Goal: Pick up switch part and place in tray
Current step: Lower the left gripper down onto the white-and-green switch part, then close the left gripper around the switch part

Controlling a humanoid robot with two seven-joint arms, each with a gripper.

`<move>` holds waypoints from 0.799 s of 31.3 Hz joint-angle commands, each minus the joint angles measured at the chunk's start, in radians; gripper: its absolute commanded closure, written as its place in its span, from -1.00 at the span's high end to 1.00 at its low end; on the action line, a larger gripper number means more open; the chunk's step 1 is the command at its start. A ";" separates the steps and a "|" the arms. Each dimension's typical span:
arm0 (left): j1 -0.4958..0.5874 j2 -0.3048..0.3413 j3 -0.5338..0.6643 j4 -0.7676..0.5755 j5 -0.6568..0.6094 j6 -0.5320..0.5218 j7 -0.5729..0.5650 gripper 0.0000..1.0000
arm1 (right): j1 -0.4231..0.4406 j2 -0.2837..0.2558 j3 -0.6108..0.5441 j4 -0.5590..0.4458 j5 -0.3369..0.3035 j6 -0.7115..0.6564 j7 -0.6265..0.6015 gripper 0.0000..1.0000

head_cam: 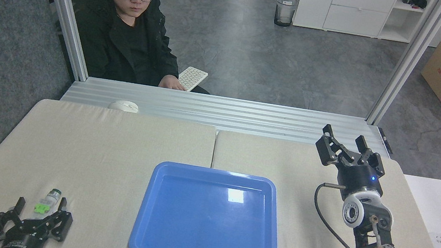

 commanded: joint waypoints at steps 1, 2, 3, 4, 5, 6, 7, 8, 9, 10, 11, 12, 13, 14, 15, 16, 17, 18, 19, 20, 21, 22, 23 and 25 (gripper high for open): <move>-0.008 0.009 -0.026 0.106 -0.004 0.000 0.011 0.95 | 0.000 0.000 0.000 0.000 0.000 0.000 0.000 1.00; -0.008 0.009 -0.026 0.107 -0.004 0.000 0.011 0.94 | 0.000 0.000 0.000 0.000 0.000 0.000 0.000 1.00; -0.008 0.009 -0.027 0.112 -0.004 0.000 0.011 0.94 | 0.000 0.000 0.000 0.000 0.000 0.000 0.000 1.00; -0.008 0.009 -0.027 0.118 -0.004 -0.002 0.011 0.93 | 0.000 0.000 0.000 0.000 0.000 0.000 0.000 1.00; -0.008 0.009 -0.027 0.125 -0.004 -0.002 0.011 0.90 | 0.000 0.000 0.000 0.000 0.000 0.000 0.000 1.00; -0.006 0.009 -0.027 0.133 -0.004 -0.003 0.009 0.82 | 0.000 0.000 0.000 0.000 0.000 0.000 0.000 1.00; -0.006 0.009 -0.032 0.142 -0.005 -0.006 0.011 0.74 | 0.000 0.000 0.000 0.000 0.000 0.000 0.000 1.00; -0.006 0.009 -0.044 0.147 -0.008 -0.008 0.011 0.65 | 0.000 0.000 0.000 0.000 0.000 0.000 0.000 1.00; -0.005 0.009 -0.056 0.147 -0.014 -0.008 0.011 0.52 | 0.000 0.000 0.000 0.000 0.000 0.000 0.000 1.00; 0.000 0.009 -0.068 0.146 -0.023 -0.009 0.011 0.23 | 0.000 0.000 0.000 0.000 0.000 0.000 0.000 1.00; 0.005 0.011 -0.076 0.144 -0.030 -0.012 0.011 -0.16 | 0.000 0.000 0.000 0.000 0.000 0.000 0.000 1.00; 0.005 0.011 -0.082 0.144 -0.031 -0.015 0.011 -0.39 | 0.000 0.000 0.000 0.000 0.000 0.000 0.000 1.00; 0.000 0.015 -0.082 0.145 -0.031 -0.023 0.009 -0.54 | 0.000 0.000 0.000 0.000 0.000 0.000 0.000 1.00; -0.003 0.020 -0.079 0.142 -0.028 -0.029 0.009 -0.82 | 0.000 0.000 0.000 0.000 0.000 0.000 0.000 1.00; -0.006 0.022 -0.078 0.142 -0.025 -0.032 0.008 -1.00 | 0.000 0.000 0.000 0.000 0.000 0.000 0.000 1.00; -0.009 0.023 -0.076 0.142 -0.028 -0.031 0.008 -1.00 | 0.000 0.000 0.000 0.000 0.000 0.000 0.000 1.00; -0.012 0.023 -0.076 0.138 -0.021 -0.032 0.009 -1.00 | 0.000 0.000 0.000 0.000 0.000 0.000 0.000 1.00; -0.015 0.022 -0.076 0.133 -0.019 -0.034 0.009 -1.00 | 0.000 0.000 0.000 0.000 0.000 0.000 0.000 1.00; -0.021 0.022 -0.076 0.121 -0.019 -0.032 0.008 -1.00 | 0.000 0.000 0.000 0.000 0.000 0.000 0.000 1.00; -0.029 0.022 -0.075 0.104 -0.016 -0.029 0.003 -1.00 | 0.000 0.000 0.000 0.000 0.000 0.000 0.000 1.00; -0.032 0.022 -0.072 0.087 -0.013 -0.029 0.003 -1.00 | 0.000 0.000 0.000 0.000 0.000 0.000 0.000 1.00; -0.035 0.023 -0.072 0.060 -0.013 -0.029 0.000 -1.00 | 0.000 0.000 0.000 0.000 0.000 0.000 0.000 1.00; -0.037 0.023 -0.072 0.023 -0.014 -0.032 -0.005 -1.00 | 0.000 0.000 0.000 0.000 0.000 0.000 0.000 1.00; -0.043 0.031 -0.072 -0.070 -0.011 -0.037 -0.009 -1.00 | 0.000 0.000 0.000 0.000 0.000 0.000 0.000 1.00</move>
